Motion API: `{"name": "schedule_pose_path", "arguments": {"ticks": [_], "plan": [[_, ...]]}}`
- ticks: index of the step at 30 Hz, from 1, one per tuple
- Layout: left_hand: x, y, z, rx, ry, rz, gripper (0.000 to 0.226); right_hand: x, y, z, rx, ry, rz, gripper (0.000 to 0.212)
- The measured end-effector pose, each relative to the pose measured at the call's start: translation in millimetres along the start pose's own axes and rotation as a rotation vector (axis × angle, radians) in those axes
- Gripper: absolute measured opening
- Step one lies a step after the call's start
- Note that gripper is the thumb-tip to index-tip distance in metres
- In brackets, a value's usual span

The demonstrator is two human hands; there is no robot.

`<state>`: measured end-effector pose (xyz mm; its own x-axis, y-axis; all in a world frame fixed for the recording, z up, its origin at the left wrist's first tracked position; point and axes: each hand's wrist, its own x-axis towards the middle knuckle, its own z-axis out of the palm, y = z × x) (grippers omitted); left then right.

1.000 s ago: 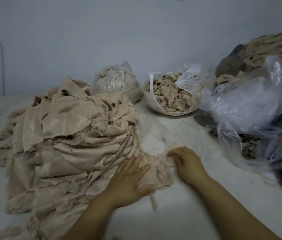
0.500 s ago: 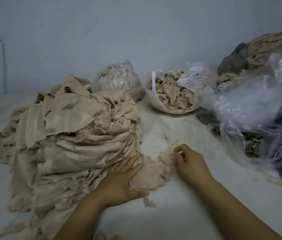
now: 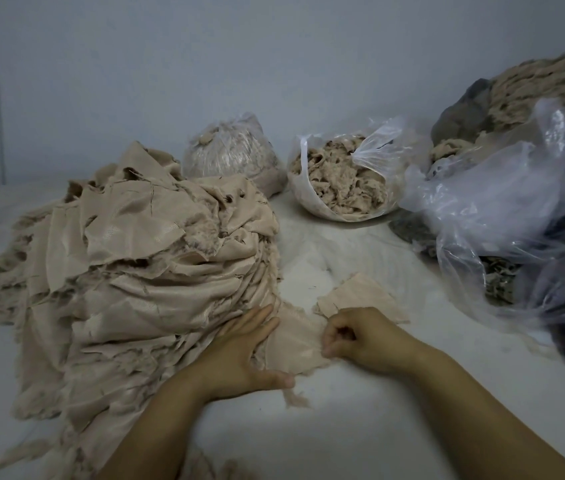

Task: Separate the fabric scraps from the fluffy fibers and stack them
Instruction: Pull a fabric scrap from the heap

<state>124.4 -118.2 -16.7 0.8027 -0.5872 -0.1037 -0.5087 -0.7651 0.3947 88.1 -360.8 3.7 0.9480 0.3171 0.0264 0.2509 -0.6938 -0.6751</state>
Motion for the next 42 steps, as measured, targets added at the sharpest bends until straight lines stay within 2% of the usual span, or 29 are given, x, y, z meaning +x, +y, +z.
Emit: {"name": "schedule_pose_path", "arguments": {"ticks": [3,5,6,7,10,11,12,14,15,17,18,19,21,24,28,29,31,33,34,35,37,39,40,42], "plan": [[0,1,-1,-0.020,-0.007,-0.004,0.108,-12,11,-32,0.043,-0.148,0.093,0.022],[0,2,-2,-0.028,-0.009,-0.004,0.109,-25,16,-49,0.052,-0.292,0.152,0.020],[1,2,-2,-0.028,-0.010,-0.003,0.109,-30,14,-52,0.059,-0.313,0.169,0.017],[1,2,-3,-0.026,-0.008,-0.003,0.109,-30,11,-52,0.083,-0.258,0.162,0.012],[2,5,-4,-0.023,-0.021,0.000,0.108,-8,-7,-32,0.214,0.200,0.105,0.014],[2,6,-4,-0.028,-0.031,0.003,0.107,4,-14,-22,0.179,0.292,0.110,0.015],[1,7,-6,-0.039,-0.048,0.007,0.106,16,-20,-11,0.078,0.324,0.127,0.019],[3,9,-11,-0.076,-0.059,0.017,0.093,34,-25,12,-0.168,0.262,0.171,0.042],[5,12,-14,-0.126,0.002,0.024,0.076,41,-25,20,-0.248,0.230,0.184,0.048],[13,20,-20,-0.221,0.242,0.044,0.034,50,-23,32,-0.320,0.243,0.184,0.044],[17,24,-21,-0.198,0.343,0.056,0.028,52,-23,36,-0.338,0.264,0.171,0.038],[20,29,-20,-0.130,0.375,0.074,0.029,53,-23,40,-0.348,0.282,0.147,0.032],[29,27,-10,0.009,0.274,0.129,0.034,49,-23,43,-0.328,0.300,0.105,0.022],[35,12,4,0.161,0.129,0.012,0.047,33,-17,36,-0.264,0.342,0.136,0.026],[36,5,6,0.331,0.170,-0.005,0.049,12,-3,23,0.078,0.507,0.252,0.037],[37,8,5,0.263,0.201,-0.003,0.048,10,-3,21,0.207,0.544,0.281,0.038],[37,17,3,-0.097,0.368,-0.024,0.040,10,-4,20,0.461,0.569,0.322,0.034],[33,30,1,-0.429,0.557,-0.010,0.035,9,-7,23,0.585,0.565,0.322,0.032],[30,38,1,-0.496,0.565,0.000,0.034,7,-9,23,0.613,0.564,0.305,0.031],[28,43,3,-0.540,0.514,0.013,0.033,6,-10,23,0.641,0.559,0.288,0.028],[24,50,13,-0.482,0.432,0.057,0.020,5,-13,22,0.717,0.530,0.253,0.031],[24,51,21,-0.426,0.466,0.061,0.019,4,-13,21,0.720,0.474,0.236,0.042],[25,50,23,-0.450,0.479,0.076,0.024,3,-12,21,0.693,0.440,0.233,0.039],[27,49,22,-0.552,0.480,0.095,0.027,3,-13,23,0.732,0.363,0.206,0.016]]}}
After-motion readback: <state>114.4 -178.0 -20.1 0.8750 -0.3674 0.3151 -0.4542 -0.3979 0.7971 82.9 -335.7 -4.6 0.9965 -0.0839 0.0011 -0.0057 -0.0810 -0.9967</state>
